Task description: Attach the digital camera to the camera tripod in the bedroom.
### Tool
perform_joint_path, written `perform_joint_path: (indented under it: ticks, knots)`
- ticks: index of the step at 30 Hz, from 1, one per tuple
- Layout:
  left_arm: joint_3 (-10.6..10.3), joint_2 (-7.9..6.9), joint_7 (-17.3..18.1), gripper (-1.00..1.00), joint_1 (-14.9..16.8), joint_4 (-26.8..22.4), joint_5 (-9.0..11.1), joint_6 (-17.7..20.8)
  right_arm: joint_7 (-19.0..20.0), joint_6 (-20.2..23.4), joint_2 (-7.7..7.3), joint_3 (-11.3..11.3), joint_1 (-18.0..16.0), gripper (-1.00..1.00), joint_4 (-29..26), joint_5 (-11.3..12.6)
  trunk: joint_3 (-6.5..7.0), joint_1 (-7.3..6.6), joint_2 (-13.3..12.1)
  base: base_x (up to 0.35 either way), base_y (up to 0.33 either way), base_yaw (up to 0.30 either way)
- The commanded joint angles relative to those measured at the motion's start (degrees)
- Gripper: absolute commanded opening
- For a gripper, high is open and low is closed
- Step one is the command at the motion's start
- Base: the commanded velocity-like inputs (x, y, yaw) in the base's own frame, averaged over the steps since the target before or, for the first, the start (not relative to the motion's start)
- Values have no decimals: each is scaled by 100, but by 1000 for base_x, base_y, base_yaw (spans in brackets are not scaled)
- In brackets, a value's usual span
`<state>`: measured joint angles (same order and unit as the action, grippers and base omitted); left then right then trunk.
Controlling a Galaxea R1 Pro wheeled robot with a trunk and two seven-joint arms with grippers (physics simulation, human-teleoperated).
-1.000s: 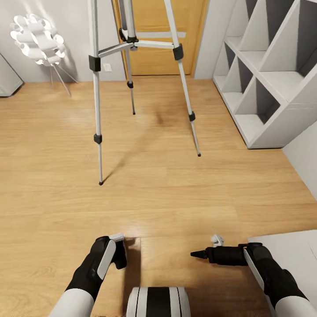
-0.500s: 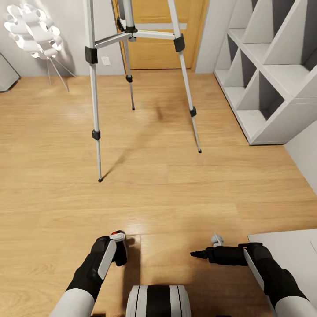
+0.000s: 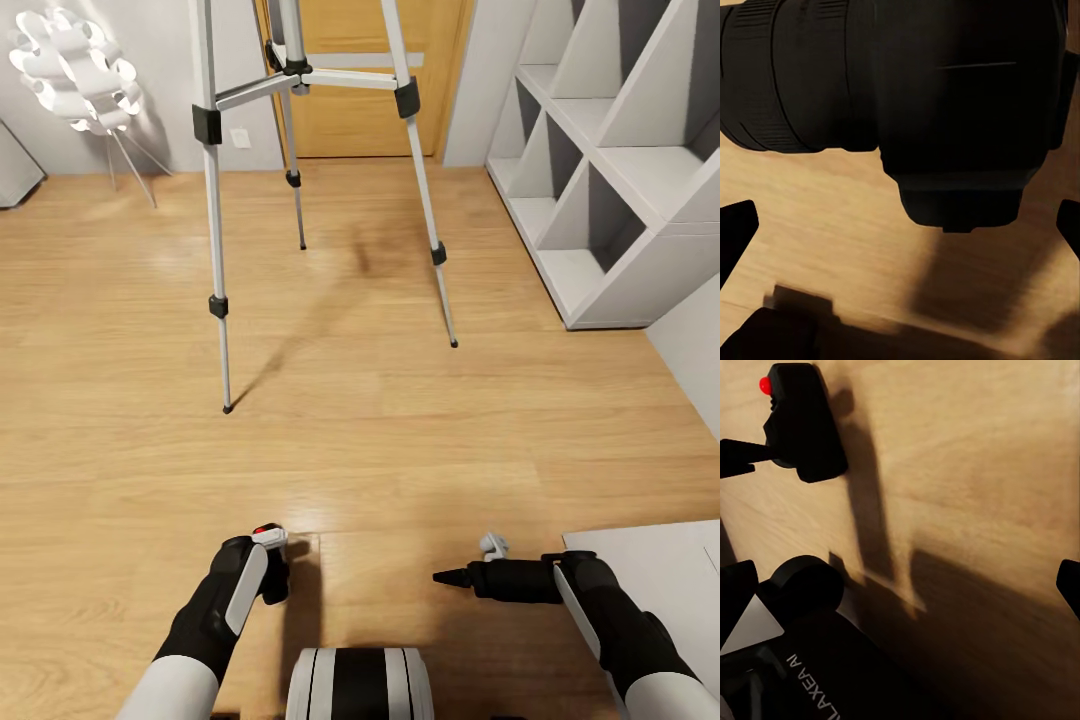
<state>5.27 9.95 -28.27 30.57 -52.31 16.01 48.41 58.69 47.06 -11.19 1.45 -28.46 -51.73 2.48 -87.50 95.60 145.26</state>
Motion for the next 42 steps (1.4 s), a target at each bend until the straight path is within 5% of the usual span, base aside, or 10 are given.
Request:
perform_joint_path:
  ticks: [1,42]
  knots:
    - [11,5,-49,100,2,-7,61,10,2,45,0,4,-2,100,-2,25,-4,-1,1,0,0,0]
    - [13,5,-52,100,3,-19,60,11,2,46,-5,13,-2,100,5,34,-48,4,4,0,-19,0]
